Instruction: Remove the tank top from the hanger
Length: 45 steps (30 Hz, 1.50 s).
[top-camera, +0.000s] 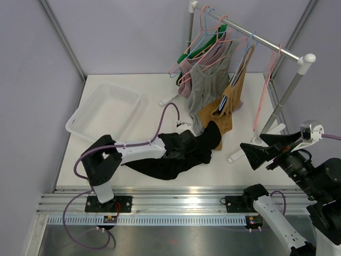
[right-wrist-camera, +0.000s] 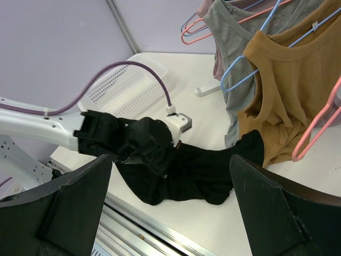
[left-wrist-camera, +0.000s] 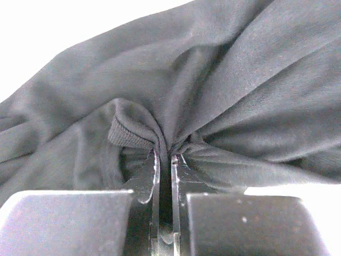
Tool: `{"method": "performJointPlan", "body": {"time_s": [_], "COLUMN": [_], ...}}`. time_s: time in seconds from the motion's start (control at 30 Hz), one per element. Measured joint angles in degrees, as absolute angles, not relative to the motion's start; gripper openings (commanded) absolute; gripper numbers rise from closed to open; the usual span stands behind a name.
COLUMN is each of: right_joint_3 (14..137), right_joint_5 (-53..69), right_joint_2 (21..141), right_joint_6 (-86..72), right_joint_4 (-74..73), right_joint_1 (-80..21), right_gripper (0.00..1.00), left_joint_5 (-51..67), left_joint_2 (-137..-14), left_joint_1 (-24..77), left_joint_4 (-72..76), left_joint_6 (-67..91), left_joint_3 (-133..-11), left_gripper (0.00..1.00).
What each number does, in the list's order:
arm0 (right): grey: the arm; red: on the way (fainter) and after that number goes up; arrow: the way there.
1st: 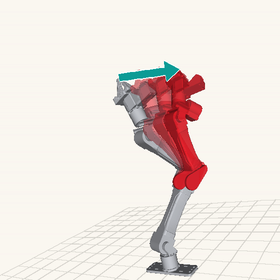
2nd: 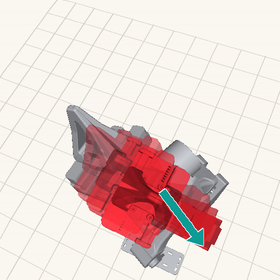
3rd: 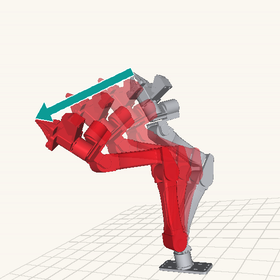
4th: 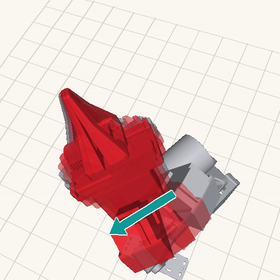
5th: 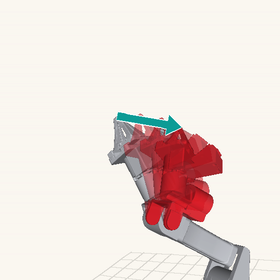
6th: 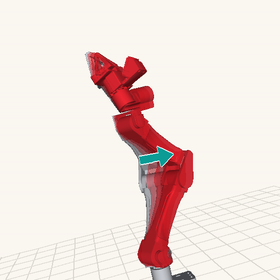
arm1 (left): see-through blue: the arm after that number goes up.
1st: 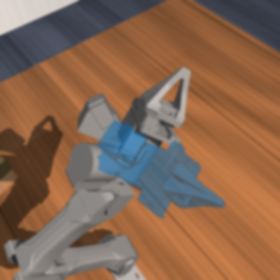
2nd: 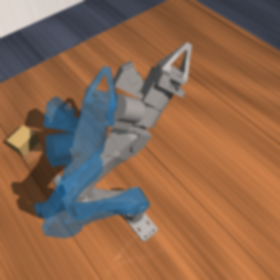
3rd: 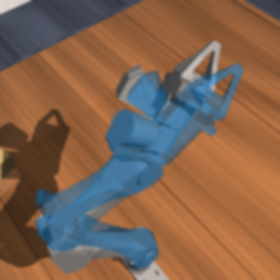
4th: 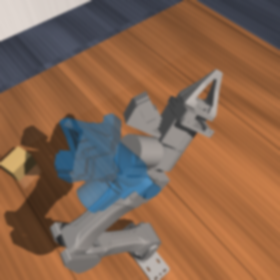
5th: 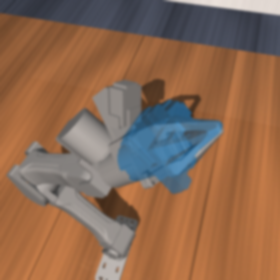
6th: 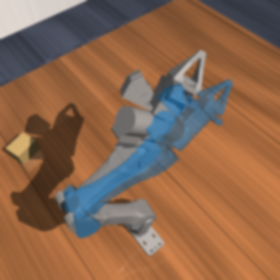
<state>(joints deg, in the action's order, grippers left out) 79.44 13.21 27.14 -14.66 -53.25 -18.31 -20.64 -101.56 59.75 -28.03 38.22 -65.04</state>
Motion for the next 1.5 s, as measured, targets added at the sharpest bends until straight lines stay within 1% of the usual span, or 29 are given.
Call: {"method": "performJointPlan", "body": {"time_s": [0.13, 0.23, 0.43, 0.57, 0.7, 0.8, 0.93, 1.0, 1.23, 1.33, 1.5], "right_joint_3": [79.1, 79.0, 79.0, 79.0, 79.1, 79.0, 79.0, 79.0, 79.0, 79.0, 79.0], "right_joint_5": [13.2, 13.2, 13.2, 13.2, 13.2, 13.1, 13.1, 13.1, 13.0, 13.0, 13.0], "right_joint_2": [27.0, 27.0, 27.0, 27.0, 27.0, 27.0, 27.0, 27.0, 27.0, 27.5, 29.0], "right_joint_6": [-14.5, -14.3, -14.1, -14.1, -14.1, -14.2, -14.6, -14.7, -14.7, -14.7, -14.8], "right_joint_4": [-53.2, -53.2, -53.2, -53.2, -53.2, -53.2, -53.2, -53.2, -53.2, -53.2, -53.1], "right_joint_1": [-18.3, -18.3, -18.3, -18.3, -18.3, -18.3, -18.3, -18.3, -18.3, -18.3, -18.3], "right_gripper": [0.99, 1.0, 0.99, 1.0, 1.0, 1.0, 1.0, 1.0, 0.99, 1.0, 0.99], "left_joint_5": [-25.2, -29.6, -36.7, -38.6, -38.7, -36.9, -32.5, -30.4, -24.6, -24.7, -26.0], "left_joint_2": [-93.4, -86.9, -78.4, -75.8, -75.4, -76.1, -80.0, -82.4, -91.2, -91.2, -90.7], "left_joint_1": [59.8, 59.6, 56.2, 49.8, 41.5, 33.4, 22.6, 19.2, 11.6, 9.6, 8.4], "left_joint_4": [-33.1, -39.3, -49.7, -55.8, -59.4, -61.8, -64.3, -65.4, -69.8, -69.4, -65.8], "left_joint_6": [38.2, 38.0, 36.1, 33.2, 29.3, 26.2, 22.6, 21.3, 18.4, 17.6, 15.2], "left_joint_3": [-65.7, -69.0, -82.1, -90.9, -97.8, -102.8, -110.7, -114.8, -133.2, -135.3, -135.2], "left_gripper": [0.0, 0.0, 0.0, 0.0, 0.0, 0.0, 0.0, 0.0, 0.0, 0.0, 0.0]}}
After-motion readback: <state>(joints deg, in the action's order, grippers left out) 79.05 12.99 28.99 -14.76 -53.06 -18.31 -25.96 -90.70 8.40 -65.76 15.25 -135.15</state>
